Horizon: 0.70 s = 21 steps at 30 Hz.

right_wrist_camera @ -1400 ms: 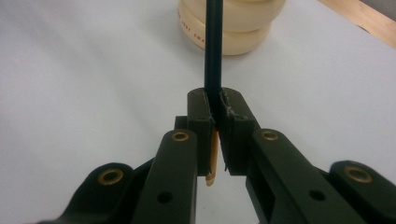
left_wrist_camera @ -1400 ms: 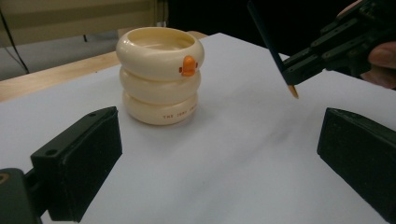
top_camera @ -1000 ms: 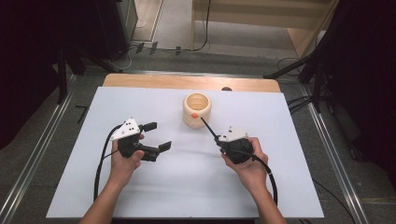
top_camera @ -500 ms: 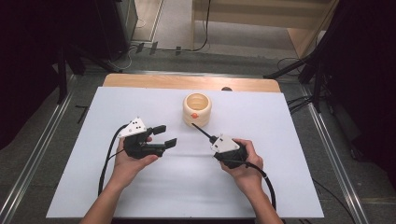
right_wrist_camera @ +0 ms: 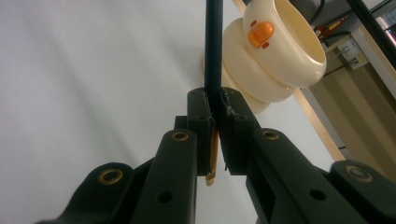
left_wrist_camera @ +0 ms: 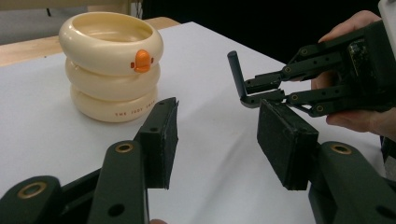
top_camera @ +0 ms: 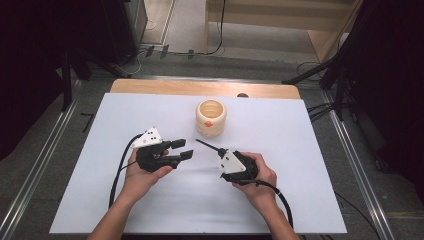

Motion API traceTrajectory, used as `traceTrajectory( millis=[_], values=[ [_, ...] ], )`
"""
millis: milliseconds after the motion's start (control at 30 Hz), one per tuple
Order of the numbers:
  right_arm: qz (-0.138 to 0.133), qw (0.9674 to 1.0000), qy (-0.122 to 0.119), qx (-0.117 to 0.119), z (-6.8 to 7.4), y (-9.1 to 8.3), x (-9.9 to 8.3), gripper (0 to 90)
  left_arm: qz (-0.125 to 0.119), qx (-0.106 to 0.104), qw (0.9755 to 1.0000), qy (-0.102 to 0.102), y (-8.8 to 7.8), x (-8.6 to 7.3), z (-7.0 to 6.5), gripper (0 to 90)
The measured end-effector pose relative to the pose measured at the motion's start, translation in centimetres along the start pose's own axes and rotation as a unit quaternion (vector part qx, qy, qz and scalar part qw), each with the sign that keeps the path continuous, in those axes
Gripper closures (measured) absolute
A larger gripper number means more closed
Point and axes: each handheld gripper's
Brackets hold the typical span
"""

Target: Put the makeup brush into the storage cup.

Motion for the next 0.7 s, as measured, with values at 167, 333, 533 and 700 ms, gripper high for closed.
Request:
traceTrajectory(
  millis=[167,333,533,700],
  values=[
    [-0.004,0.9998,-0.021,0.0,0.8,0.3,0.4,84.7,0.011,-0.001,0.9998,-0.016,0.2,0.1,0.1,52.1],
    [0.001,0.9992,-0.041,0.0,1.5,0.6,0.7,84.7,0.015,-0.012,0.9996,-0.018,0.4,0.2,0.0,55.6],
    [0.0,0.9983,-0.058,-0.003,2.0,0.7,0.9,84.6,0.018,-0.017,0.9995,-0.017,0.5,0.2,-0.1,61.1],
    [0.002,0.997,-0.077,-0.01,2.5,0.8,1.1,84.6,0.027,-0.028,0.9991,-0.015,0.7,0.2,-0.1,67.7]
  ],
)
Point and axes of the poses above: each handheld gripper's, and its own axes: y roughly forward along the jaws, x roughly out of its top, z roughly to its left, and after that the axes turned 5 degrees about x, right-handed
